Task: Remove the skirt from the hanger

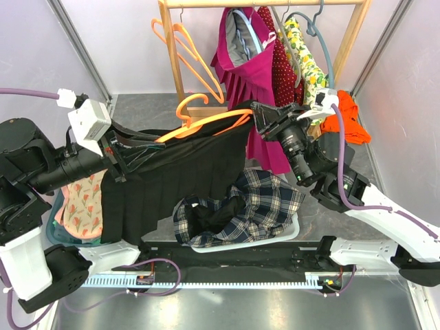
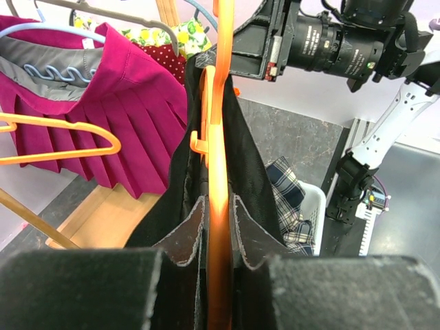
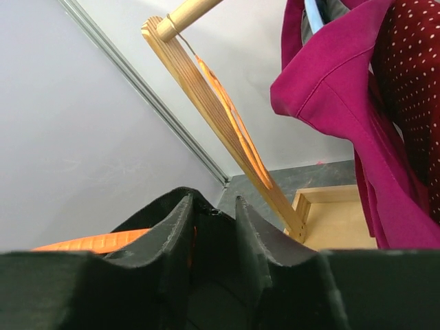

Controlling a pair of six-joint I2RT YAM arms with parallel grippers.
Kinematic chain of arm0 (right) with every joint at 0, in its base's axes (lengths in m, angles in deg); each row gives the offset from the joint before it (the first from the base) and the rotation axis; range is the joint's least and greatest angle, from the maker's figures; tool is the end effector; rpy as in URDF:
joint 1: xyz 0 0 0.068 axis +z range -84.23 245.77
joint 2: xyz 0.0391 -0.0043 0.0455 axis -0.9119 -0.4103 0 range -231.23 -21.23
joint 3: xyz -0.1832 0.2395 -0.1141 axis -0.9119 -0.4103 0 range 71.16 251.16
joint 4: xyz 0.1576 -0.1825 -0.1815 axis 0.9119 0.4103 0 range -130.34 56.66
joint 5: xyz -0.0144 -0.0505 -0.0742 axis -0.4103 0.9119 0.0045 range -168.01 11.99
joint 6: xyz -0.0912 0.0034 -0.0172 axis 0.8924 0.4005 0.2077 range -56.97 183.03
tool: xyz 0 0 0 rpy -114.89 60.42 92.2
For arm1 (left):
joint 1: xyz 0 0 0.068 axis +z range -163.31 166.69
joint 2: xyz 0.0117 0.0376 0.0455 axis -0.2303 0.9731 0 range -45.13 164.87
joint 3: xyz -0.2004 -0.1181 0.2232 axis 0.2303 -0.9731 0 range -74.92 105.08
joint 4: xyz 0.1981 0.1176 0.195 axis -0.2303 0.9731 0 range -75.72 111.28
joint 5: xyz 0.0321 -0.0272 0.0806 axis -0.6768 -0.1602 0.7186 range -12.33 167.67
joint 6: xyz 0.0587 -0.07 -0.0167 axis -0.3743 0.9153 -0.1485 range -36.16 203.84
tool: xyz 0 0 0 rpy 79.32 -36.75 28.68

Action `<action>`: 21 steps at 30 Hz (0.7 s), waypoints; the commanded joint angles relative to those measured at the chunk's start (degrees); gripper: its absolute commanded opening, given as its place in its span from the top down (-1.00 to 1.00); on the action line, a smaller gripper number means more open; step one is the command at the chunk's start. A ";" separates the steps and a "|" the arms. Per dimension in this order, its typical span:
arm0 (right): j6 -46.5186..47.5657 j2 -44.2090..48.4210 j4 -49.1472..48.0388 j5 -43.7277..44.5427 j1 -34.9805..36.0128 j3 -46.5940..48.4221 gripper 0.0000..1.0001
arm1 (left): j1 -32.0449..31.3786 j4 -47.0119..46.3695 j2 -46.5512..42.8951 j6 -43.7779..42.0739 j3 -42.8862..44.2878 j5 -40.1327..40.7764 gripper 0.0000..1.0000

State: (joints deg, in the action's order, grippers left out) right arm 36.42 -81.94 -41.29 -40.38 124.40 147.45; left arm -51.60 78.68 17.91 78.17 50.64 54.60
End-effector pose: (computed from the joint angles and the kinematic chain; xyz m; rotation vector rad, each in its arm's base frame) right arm 0.1795 0.1965 0.5632 0.2065 1.3768 0.8316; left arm 0.0642 -0.0923 0.6722 0.9048 1.3854 -0.7591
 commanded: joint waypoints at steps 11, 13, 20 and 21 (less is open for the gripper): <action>3.75 -5.47 2.97 -9.75 -1.59 15.19 1.00 | 0.31 -5.43 -2.05 -1.97 -11.54 -4.35 0.97; 4.11 -7.14 5.07 -11.34 -1.50 19.76 1.00 | 0.31 -5.51 -2.05 -2.06 -13.14 -5.14 0.96; 1.65 -10.48 7.10 -18.82 -0.71 24.35 1.00 | 0.23 -6.92 -0.56 -2.41 -13.68 -4.44 0.96; 1.30 -10.57 6.93 -18.91 -0.45 24.08 1.00 | 0.23 -7.01 -0.21 -2.59 -13.32 -4.35 0.97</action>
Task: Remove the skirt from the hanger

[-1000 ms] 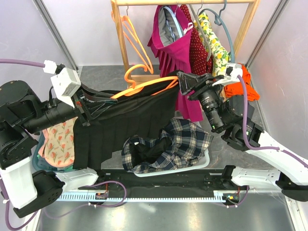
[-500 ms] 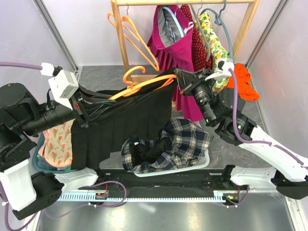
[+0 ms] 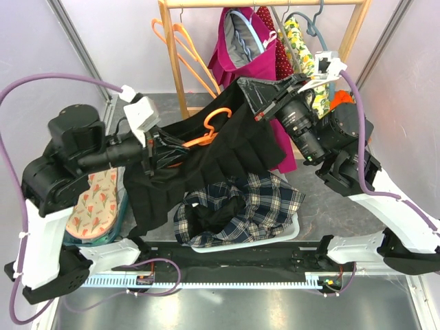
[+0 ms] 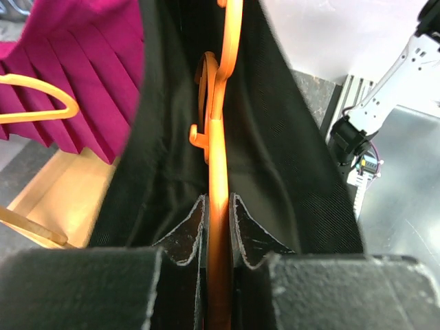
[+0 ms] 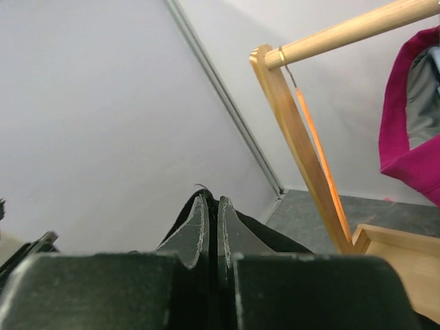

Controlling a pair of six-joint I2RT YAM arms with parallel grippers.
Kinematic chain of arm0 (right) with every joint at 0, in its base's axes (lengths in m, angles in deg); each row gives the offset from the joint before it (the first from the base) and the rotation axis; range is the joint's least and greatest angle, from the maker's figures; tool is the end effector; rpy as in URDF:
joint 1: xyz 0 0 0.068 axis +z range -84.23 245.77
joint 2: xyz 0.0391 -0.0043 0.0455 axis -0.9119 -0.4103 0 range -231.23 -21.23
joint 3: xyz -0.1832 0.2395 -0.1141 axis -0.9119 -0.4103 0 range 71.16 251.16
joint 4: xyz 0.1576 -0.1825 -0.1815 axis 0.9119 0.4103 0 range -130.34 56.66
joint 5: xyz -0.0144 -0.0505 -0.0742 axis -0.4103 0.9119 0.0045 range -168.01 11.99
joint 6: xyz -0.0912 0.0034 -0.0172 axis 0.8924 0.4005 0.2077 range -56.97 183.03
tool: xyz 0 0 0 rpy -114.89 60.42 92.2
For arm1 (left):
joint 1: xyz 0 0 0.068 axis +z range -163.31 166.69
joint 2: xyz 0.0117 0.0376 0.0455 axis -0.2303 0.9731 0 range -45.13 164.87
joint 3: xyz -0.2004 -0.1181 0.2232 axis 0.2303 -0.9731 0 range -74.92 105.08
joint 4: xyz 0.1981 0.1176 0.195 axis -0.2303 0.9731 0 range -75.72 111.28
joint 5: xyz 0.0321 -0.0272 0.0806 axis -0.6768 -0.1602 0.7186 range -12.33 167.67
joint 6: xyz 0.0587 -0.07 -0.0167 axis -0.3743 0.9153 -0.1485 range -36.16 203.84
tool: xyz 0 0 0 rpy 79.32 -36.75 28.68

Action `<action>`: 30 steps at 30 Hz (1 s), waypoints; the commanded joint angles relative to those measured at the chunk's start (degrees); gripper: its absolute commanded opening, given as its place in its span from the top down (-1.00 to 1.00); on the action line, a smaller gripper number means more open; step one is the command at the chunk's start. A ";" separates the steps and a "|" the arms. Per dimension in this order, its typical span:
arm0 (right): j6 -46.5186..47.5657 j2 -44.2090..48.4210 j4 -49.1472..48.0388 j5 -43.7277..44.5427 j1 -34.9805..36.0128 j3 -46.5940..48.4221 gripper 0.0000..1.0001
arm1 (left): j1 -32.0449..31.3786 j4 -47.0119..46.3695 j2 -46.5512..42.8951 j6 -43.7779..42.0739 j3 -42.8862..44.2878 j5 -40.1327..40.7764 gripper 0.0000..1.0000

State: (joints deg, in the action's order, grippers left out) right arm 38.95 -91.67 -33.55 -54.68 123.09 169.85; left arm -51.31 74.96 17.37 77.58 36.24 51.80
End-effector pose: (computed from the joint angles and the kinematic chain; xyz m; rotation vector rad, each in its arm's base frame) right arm 0.1789 0.2176 0.6545 0.0053 1.2894 0.9879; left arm 0.1080 -0.1306 0.6174 0.9874 1.5406 -0.7957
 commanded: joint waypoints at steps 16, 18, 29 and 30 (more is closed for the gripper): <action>7.90 -2.35 6.04 10.30 10.44 8.53 1.00 | -0.85 -5.49 6.06 1.17 15.04 -4.99 0.97; 8.87 -1.47 8.59 12.43 10.53 8.18 1.00 | -0.85 -5.23 4.66 0.99 19.60 -4.54 0.96; 3.41 -6.48 14.13 10.13 10.44 7.82 1.00 | 6.01 -13.84 4.67 12.61 27.81 -13.63 0.96; 5.60 -3.95 14.13 11.72 10.44 7.92 1.00 | 6.09 -13.93 3.08 10.59 24.58 -11.42 0.97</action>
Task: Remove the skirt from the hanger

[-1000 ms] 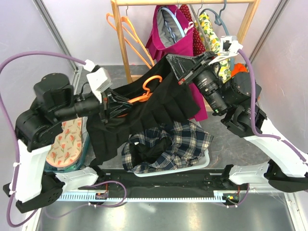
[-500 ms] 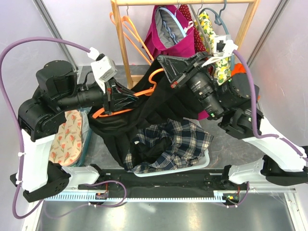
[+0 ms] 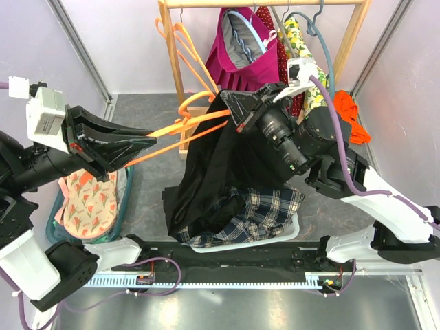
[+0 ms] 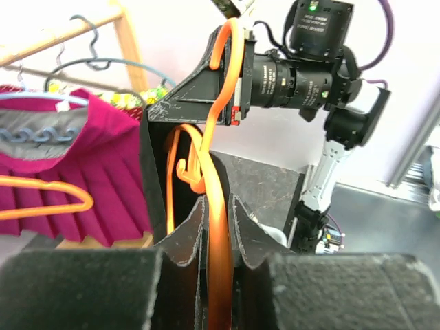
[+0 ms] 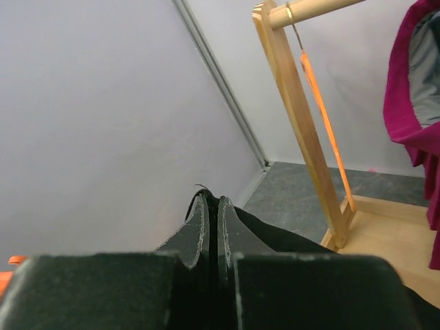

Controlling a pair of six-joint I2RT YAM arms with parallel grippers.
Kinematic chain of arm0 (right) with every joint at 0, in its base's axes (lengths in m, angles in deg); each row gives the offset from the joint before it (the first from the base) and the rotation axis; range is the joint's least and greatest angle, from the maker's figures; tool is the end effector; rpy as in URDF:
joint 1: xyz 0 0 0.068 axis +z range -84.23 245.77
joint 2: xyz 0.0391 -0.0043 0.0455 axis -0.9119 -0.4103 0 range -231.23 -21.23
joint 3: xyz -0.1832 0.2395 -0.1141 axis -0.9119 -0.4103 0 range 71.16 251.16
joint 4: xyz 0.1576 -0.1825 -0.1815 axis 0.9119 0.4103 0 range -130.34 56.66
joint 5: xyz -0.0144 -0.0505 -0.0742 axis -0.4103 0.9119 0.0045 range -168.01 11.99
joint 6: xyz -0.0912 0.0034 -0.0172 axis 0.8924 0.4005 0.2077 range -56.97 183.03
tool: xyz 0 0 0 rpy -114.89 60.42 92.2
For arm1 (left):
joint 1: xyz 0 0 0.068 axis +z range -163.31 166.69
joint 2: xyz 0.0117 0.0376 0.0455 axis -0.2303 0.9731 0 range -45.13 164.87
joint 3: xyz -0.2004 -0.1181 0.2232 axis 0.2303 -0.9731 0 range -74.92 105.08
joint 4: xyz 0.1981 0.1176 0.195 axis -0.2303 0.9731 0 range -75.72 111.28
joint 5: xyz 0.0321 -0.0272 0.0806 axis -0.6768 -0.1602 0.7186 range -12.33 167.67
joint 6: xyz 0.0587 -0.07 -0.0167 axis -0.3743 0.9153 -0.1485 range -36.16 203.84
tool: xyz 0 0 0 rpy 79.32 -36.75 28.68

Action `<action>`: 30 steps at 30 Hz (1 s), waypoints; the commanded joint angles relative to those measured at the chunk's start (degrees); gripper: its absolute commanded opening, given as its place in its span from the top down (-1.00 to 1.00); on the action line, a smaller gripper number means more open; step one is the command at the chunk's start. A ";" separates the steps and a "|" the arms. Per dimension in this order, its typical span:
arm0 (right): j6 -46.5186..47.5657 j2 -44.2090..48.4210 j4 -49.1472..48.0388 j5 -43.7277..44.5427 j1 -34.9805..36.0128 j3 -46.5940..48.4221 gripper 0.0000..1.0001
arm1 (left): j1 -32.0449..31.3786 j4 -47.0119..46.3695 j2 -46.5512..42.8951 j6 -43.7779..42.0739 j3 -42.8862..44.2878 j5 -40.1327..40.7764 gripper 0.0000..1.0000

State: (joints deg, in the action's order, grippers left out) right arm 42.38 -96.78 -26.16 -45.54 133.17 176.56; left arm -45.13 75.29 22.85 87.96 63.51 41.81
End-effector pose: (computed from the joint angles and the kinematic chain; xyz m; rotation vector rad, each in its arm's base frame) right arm 0.1567 0.2598 0.6528 -0.0578 1.4004 0.9256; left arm 0.0435 -0.0845 0.7199 0.8597 1.2396 -0.9468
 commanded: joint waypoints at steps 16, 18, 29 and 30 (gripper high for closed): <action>7.28 12.00 15.18 4.80 0.37 9.99 1.00 | 0.43 -11.88 -15.08 -6.32 -8.63 28.65 0.97; 7.55 12.44 15.18 4.62 0.37 11.48 1.00 | 0.88 -13.10 -14.11 -5.97 -6.25 29.79 0.97; 5.62 10.96 17.64 -5.29 0.45 11.05 1.00 | 2.81 -14.43 -13.76 -4.56 -16.86 34.18 0.96; 5.44 10.51 17.64 -7.31 0.37 11.49 1.00 | 2.81 -14.43 -13.58 -4.65 -17.75 34.27 0.97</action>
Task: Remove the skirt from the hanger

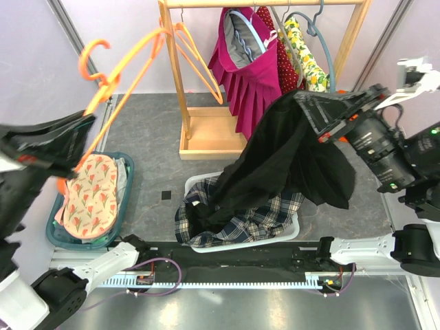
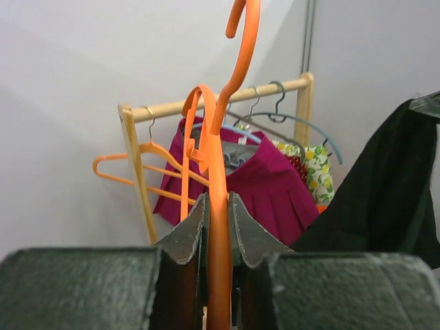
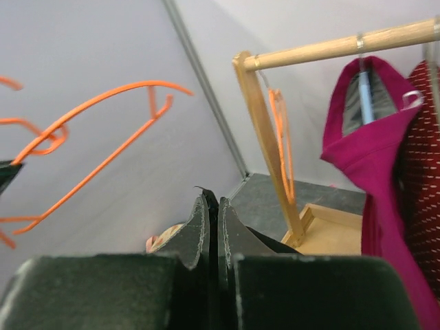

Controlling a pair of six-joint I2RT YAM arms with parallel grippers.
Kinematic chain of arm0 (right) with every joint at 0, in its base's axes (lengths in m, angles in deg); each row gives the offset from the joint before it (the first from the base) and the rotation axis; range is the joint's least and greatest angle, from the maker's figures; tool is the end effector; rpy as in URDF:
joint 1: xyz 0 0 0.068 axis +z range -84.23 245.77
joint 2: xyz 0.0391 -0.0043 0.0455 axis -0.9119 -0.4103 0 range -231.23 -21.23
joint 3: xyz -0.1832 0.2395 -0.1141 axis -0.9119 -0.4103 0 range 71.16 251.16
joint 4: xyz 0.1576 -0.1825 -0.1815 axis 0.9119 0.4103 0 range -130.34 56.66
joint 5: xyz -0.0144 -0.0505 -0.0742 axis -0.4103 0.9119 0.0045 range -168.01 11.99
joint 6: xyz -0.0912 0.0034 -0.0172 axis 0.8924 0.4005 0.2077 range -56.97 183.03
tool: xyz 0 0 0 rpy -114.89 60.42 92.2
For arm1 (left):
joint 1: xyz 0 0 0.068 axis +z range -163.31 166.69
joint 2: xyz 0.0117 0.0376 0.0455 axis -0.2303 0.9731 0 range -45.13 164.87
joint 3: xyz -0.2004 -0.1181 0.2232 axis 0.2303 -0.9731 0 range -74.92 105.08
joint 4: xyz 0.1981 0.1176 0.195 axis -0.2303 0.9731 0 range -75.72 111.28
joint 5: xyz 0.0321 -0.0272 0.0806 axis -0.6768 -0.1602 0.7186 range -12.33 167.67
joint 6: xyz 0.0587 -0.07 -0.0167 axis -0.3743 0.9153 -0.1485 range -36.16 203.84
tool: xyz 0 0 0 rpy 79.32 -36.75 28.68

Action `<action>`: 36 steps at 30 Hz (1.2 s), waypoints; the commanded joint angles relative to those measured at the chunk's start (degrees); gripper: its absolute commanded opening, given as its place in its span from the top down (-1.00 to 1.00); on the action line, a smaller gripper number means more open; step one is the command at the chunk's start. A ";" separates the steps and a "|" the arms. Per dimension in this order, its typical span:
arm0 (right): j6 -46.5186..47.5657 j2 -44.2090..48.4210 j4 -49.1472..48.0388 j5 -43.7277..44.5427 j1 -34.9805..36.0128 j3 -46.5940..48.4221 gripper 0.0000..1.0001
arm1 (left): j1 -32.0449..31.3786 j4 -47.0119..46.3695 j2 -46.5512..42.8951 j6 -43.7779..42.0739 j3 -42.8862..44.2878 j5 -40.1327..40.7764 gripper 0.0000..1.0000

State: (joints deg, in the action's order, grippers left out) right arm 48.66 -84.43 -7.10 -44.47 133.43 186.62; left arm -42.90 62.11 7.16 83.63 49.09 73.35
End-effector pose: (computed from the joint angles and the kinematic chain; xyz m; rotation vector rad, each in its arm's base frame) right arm 0.0968 0.1141 0.7057 -0.0876 1.3422 0.8586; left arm 0.0008 -0.0076 0.7184 0.3654 1.1105 -0.4973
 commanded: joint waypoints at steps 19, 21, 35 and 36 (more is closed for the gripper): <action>-3.47 -5.18 -8.01 -16.68 2.74 -29.13 1.00 | 0.76 -4.68 21.95 10.48 9.32 2.72 0.96; -4.08 -4.92 -9.49 -12.99 2.65 -35.11 1.00 | 0.76 -4.77 24.16 12.76 9.85 3.96 0.96; -11.20 -9.48 -15.65 -6.47 2.48 -60.61 1.00 | -3.64 -4.68 36.22 15.06 15.31 15.47 0.96; -11.38 -9.92 -16.00 -6.56 2.48 -60.88 1.00 | -3.64 -4.59 35.17 14.80 14.52 15.91 0.97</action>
State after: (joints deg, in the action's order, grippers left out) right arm 39.96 -92.72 -19.14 -52.84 136.05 127.32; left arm -45.94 60.36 45.82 97.01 61.48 84.57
